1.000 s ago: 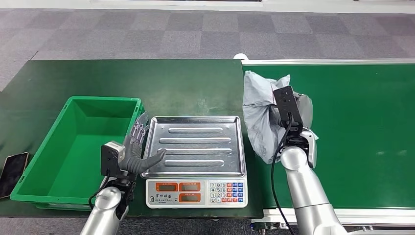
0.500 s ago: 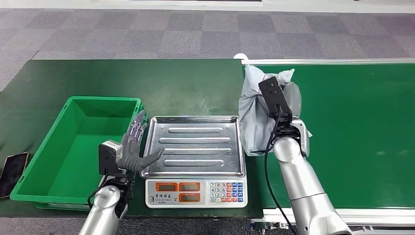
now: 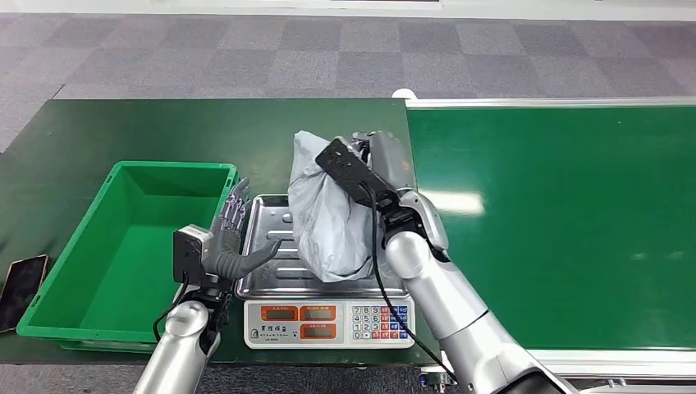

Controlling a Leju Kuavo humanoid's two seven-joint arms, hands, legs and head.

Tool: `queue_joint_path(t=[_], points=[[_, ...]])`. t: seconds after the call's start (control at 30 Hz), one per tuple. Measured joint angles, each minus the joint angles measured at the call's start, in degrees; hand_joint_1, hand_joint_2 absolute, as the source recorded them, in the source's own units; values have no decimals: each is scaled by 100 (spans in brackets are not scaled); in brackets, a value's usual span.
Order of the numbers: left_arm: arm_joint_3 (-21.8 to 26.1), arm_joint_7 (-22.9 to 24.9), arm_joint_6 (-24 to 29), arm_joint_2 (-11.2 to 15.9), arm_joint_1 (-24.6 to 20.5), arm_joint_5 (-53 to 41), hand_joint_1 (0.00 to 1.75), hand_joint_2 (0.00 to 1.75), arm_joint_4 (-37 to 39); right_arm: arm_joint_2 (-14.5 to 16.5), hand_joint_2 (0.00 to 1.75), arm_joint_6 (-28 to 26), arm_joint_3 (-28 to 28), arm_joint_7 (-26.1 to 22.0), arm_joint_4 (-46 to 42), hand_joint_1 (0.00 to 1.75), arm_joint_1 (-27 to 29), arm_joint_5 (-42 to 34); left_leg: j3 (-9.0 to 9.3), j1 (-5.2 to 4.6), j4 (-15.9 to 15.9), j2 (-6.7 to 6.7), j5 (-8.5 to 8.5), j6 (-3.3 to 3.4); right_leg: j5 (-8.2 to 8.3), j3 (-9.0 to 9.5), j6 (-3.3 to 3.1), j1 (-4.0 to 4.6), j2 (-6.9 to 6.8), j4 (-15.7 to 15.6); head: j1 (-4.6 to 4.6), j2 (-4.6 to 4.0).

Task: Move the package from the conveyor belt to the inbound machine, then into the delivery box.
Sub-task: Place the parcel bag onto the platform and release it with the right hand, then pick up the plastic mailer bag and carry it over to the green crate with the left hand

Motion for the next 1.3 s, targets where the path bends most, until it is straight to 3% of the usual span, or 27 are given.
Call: queue_joint_path(t=[0.33,0.47,0.73,0.97,1.3], points=[[4,-5,36,-55,-240,-80,0,175,179,102,175,-110,612,239,-157,175,132,-19,-3,0,1,-3,0,0,0,-6,0,0,-3,-1,1,0],[4,-5,35,-73,-293,-93,0,175,249,72,175,-76,666,256,-224,0,180,-96,-3,0,1,-3,0,0,0,-7,0,0,-3,-1,1,0],[8,-8,35,-90,-333,-164,0,175,343,-162,175,754,424,-165,-430,0,444,-1757,-5,-1,1,-5,0,0,0,-8,0,-1,-4,-2,1,0],[67,-14,47,-75,-369,-199,0,175,379,-447,175,1027,98,-361,-552,0,579,-2330,-6,-2,2,-5,0,0,1,-9,0,-2,-6,-3,0,0],[151,-94,271,133,-482,-584,0,175,268,-828,175,1905,-1013,-1096,-556,0,837,-4134,-6,-1,1,-3,1,0,2,-9,-1,-3,-8,-1,2,0]])
